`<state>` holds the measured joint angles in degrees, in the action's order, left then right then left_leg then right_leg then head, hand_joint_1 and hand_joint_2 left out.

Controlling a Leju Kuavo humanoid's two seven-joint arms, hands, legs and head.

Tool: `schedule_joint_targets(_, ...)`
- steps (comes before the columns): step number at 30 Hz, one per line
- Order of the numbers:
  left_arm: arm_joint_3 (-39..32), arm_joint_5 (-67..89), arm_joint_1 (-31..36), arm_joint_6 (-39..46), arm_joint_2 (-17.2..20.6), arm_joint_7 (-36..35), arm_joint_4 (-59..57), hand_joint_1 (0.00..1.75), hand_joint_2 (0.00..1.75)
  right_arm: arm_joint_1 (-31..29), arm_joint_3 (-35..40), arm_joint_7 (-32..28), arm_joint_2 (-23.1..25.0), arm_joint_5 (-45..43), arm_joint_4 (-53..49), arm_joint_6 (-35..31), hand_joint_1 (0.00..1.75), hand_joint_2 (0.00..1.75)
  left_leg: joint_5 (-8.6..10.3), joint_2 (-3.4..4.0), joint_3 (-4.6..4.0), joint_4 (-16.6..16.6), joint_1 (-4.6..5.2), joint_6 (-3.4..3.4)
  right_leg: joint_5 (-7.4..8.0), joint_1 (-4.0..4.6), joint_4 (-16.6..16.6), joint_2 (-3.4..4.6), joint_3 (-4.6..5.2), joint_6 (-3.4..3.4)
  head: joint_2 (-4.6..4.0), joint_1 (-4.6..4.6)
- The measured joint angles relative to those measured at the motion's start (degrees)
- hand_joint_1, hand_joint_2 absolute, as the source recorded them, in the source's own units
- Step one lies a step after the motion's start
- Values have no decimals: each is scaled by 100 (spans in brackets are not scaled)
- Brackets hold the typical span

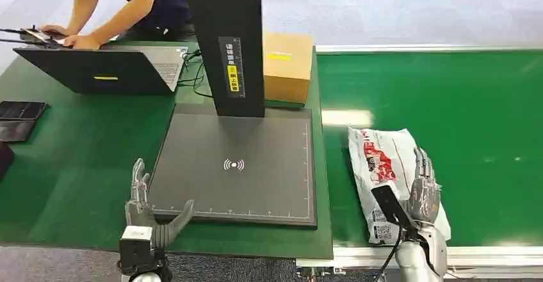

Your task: Moved the parcel from conveyor to table for the left to box.

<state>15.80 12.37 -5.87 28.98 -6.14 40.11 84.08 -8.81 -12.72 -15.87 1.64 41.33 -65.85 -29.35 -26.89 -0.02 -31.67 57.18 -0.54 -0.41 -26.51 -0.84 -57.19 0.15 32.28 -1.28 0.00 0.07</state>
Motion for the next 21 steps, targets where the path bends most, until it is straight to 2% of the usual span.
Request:
schedule_joint_targets(8, -4, -79, 17, 72, 0, 0, -74, 0, 175, -680, -278, 442, -214, 256, 1552, 44, 0, 175, 0, 0, 0, 0, 0, 0, 0, 0, 0, 0, 1, 0, 0, 0)
schedule_joint_targets(14, -4, -39, 37, -20, -15, 0, -135, 0, 175, -1155, -533, 625, -376, 218, 2728, 677, 0, 175, 0, 0, 4, 1, 0, 0, 0, 1, 0, 0, -1, 0, 0, 0)
schedule_joint_targets(20, -7, 33, 138, -190, -79, 0, -230, 0, 175, -1429, -649, 702, -435, 313, 3368, 964, 0, 175, -3, 5, 34, 1, -1, 1, 0, 4, 3, 4, -30, 0, 0, 0)
schedule_joint_targets(21, -13, 46, 156, -221, -90, 0, -249, 0, 175, -1462, -673, 721, -435, 328, 3439, 997, 9, 175, -4, 6, 41, 1, -1, 0, 0, 5, 5, 5, -36, 0, 0, 0)
